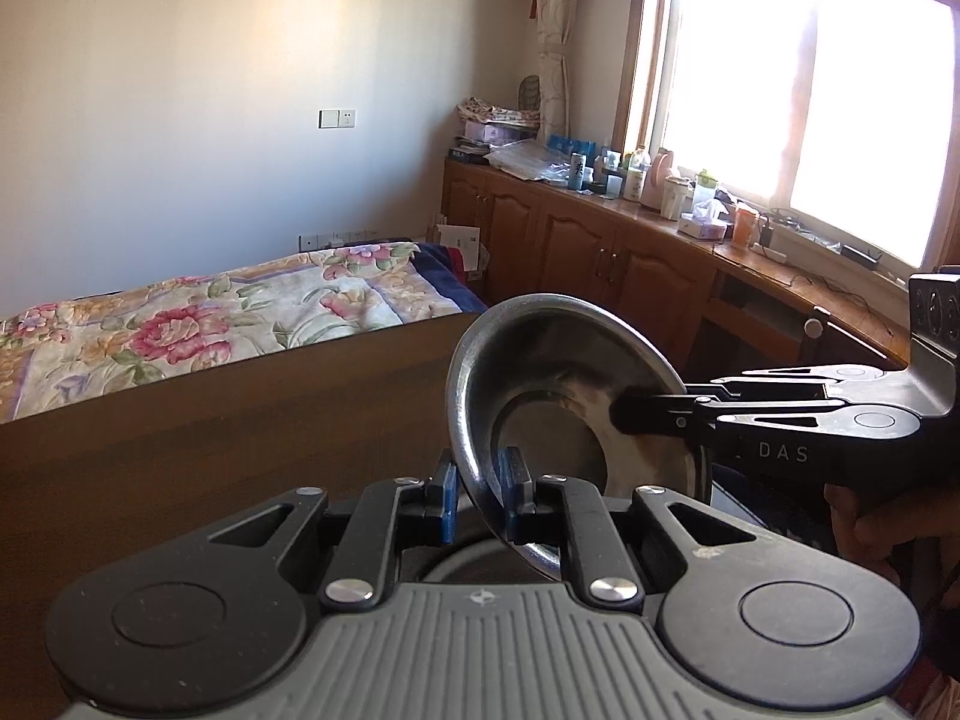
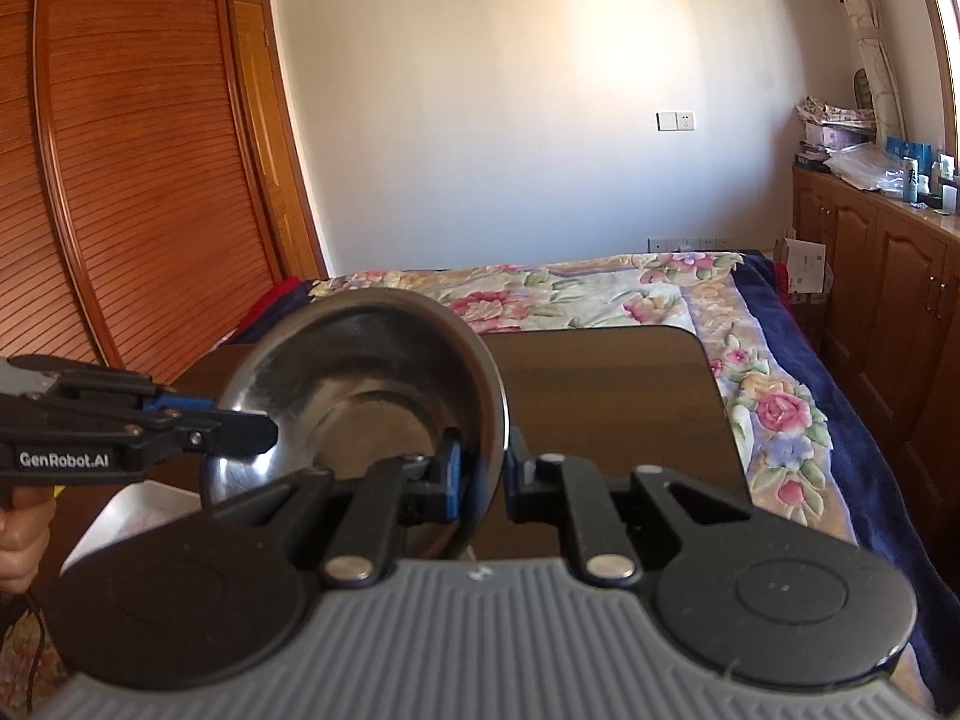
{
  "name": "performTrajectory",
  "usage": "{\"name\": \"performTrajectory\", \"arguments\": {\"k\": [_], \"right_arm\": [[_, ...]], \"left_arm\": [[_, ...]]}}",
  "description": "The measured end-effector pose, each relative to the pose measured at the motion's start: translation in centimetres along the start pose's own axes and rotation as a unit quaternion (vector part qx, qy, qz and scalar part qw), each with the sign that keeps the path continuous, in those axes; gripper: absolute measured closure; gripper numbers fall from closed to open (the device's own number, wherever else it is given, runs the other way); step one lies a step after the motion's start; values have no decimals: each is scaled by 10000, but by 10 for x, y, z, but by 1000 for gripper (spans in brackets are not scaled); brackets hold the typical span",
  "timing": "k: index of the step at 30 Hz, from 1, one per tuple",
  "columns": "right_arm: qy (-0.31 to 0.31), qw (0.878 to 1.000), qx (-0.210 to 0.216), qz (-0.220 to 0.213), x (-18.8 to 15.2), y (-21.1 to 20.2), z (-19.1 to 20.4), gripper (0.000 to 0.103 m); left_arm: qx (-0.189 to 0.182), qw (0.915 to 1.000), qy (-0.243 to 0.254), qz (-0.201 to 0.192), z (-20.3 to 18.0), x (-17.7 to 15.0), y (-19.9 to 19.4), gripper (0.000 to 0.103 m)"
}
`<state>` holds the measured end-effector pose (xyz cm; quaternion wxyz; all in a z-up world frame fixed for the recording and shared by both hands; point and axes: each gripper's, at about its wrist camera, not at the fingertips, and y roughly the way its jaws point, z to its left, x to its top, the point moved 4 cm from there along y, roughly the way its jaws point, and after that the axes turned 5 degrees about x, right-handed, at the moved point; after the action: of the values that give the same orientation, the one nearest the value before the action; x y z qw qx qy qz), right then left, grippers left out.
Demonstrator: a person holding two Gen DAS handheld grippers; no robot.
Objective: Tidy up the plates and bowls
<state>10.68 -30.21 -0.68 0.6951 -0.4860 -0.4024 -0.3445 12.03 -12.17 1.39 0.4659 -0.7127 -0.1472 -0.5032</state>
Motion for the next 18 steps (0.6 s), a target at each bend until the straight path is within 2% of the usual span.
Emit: {"name": "performTrajectory", "arguments": {"k": [11, 18], "right_arm": [[128, 9998, 129, -33, -24, -1, 14, 87], [306, 9992, 220, -91, -38, 1, 17, 87]], "left_arm": [[73, 9999, -131, -73, 3, -32, -9, 87], [19, 9991, -414, 0, 10, -54, -9, 87]]}}
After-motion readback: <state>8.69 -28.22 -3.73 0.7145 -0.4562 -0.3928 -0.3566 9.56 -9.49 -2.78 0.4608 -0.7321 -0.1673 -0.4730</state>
